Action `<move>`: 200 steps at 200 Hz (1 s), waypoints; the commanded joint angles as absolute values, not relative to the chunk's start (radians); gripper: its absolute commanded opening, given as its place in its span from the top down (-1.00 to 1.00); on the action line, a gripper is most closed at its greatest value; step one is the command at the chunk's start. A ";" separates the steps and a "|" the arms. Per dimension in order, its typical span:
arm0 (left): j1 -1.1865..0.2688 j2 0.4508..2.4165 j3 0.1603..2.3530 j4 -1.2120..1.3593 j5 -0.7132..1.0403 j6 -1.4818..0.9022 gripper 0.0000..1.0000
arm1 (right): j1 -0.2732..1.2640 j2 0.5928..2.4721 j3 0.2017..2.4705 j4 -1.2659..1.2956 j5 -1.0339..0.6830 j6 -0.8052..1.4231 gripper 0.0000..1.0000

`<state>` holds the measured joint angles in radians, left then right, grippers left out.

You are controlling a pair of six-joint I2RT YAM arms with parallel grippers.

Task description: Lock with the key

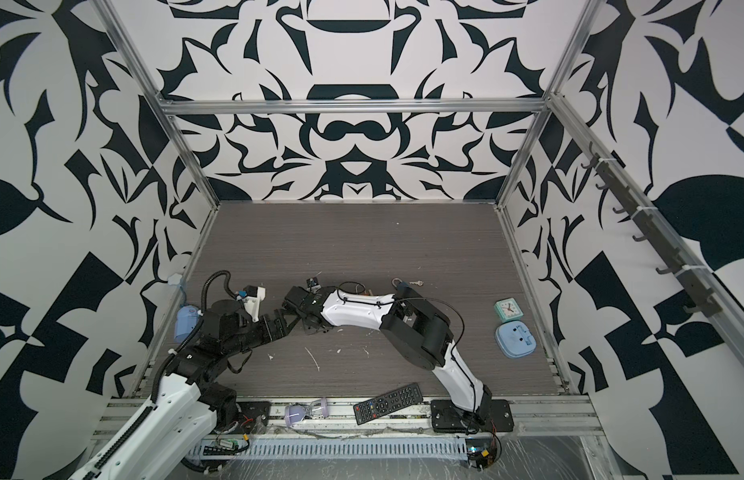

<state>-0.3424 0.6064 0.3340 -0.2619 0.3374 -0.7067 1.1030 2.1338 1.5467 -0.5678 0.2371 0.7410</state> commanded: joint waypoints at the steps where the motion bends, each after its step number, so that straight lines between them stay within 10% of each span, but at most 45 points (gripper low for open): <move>1: -0.341 0.612 0.334 -0.192 0.348 -0.706 -0.98 | 1.121 2.122 1.500 -0.600 0.222 0.711 0.21; 200: -0.341 0.702 0.343 -0.114 0.392 -0.717 -0.98 | 1.097 1.988 1.342 -0.502 0.160 0.629 -0.01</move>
